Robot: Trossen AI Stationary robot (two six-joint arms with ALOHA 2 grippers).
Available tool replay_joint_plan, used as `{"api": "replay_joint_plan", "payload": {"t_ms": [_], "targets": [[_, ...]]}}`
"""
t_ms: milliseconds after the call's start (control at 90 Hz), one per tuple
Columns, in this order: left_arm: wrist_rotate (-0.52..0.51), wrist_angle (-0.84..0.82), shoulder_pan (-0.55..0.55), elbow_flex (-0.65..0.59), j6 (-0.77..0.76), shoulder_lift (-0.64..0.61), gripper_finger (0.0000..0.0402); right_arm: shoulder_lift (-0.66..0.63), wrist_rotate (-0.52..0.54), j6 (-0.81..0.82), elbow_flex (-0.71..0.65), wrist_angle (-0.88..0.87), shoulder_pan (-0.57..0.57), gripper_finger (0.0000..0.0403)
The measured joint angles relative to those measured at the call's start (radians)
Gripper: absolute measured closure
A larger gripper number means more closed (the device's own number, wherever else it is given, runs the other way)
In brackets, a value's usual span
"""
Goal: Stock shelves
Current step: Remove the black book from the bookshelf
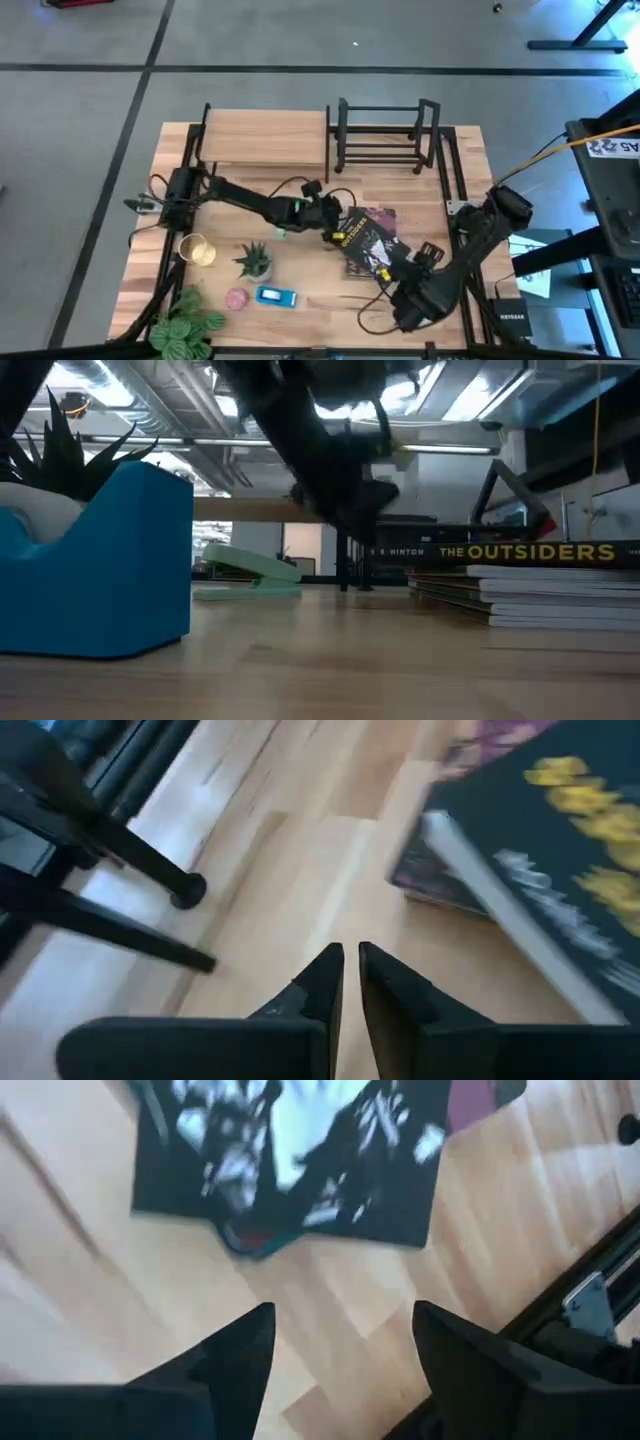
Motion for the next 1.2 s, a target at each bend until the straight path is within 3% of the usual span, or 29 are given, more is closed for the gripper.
{"api": "replay_joint_plan", "payload": {"t_ms": [78, 167, 256, 322, 667, 944, 1089, 1200], "targets": [[0.1, -0.126, -0.045, 0.002, 0.003, -0.068, 0.038, 0.0, -0.002, 0.02, 0.0, 0.009, 0.029, 0.0182], [0.301, -0.239, -0.088, 0.002, -0.004, -0.114, 0.0381, 0.0, 0.004, 0.054, 0.0, 0.018, 0.052, 0.0183], [0.505, -0.261, -0.111, 0.002, 0.01, -0.115, 0.0388, 0.0, 0.034, 0.072, 0.0, 0.052, 0.058, 0.0183], [0.57, -0.219, -0.122, 0.002, 0.03, -0.082, 0.0395, 0.0, 0.069, 0.076, 0.0, 0.077, 0.058, 0.0183], [0.514, 0.042, -0.056, 0.001, 0.097, 0.067, 0.04, 0.0, 0.129, 0.083, 0.0, 0.183, 0.057, 0.0183], [0.439, 0.075, 0.075, 0.001, 0.07, 0.062, 0.04, 0.0, 0.154, 0.14, 0.0, 0.223, 0.058, 0.0183], [0.437, 0.163, 0.124, 0.001, 0.049, 0.062, 0.04, 0.0, 0.153, 0.167, 0.0, 0.171, 0.058, 0.0183], [0.436, 0.192, 0.138, 0.001, 0.045, 0.058, 0.04, 0.0, 0.11, 0.252, 0.0, 0.03, 0.057, 0.0184]]}}
